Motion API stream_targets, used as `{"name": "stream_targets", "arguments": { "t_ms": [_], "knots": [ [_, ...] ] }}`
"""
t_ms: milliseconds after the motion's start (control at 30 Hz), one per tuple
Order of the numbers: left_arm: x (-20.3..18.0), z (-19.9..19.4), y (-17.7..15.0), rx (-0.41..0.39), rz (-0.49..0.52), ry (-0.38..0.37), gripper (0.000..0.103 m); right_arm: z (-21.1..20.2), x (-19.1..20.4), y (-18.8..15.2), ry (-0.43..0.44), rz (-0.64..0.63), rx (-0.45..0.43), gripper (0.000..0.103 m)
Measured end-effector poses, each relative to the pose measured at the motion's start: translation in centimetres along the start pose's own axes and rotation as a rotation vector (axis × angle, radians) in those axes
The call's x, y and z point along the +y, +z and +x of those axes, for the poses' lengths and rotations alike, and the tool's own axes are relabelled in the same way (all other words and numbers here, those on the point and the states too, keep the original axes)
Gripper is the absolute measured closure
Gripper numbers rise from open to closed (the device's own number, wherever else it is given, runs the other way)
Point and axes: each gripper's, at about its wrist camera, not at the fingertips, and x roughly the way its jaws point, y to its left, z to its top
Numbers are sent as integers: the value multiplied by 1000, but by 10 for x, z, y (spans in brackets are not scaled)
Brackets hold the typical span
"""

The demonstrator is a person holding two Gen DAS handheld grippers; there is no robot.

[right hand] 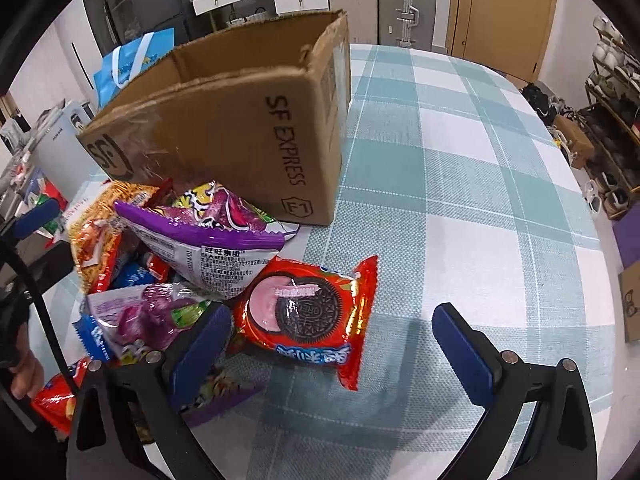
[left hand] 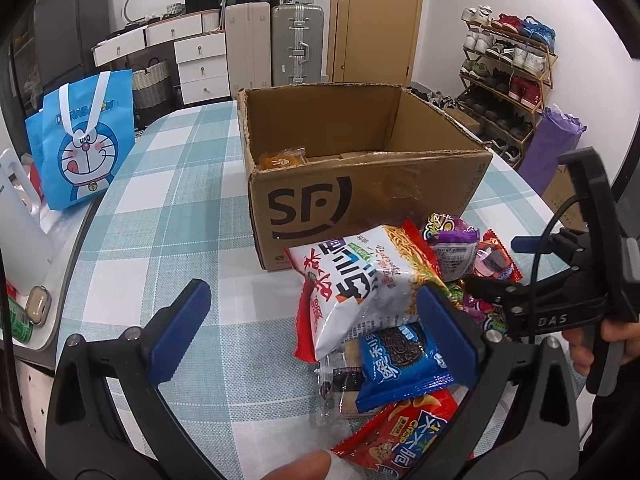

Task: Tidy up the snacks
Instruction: 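Grasp the red Oreo packet with the right tool while the left tool grasps the white noodle-snack bag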

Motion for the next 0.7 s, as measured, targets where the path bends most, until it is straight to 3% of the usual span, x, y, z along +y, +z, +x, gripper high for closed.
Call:
{"name": "stream_targets", "arguments": {
  "t_ms": [233, 533, 700],
  "knots": [
    [0, 1, 0, 1, 1, 3, 0, 4, -12, 0, -85, -6, 28, 1],
    [0, 1, 0, 1, 0, 4, 0, 0, -15, -2, -68, -43, 32, 3],
    [0, 1, 0, 2, 3, 3, 0, -8, -10, -7, -12, -53, 27, 32]
  ]
}}
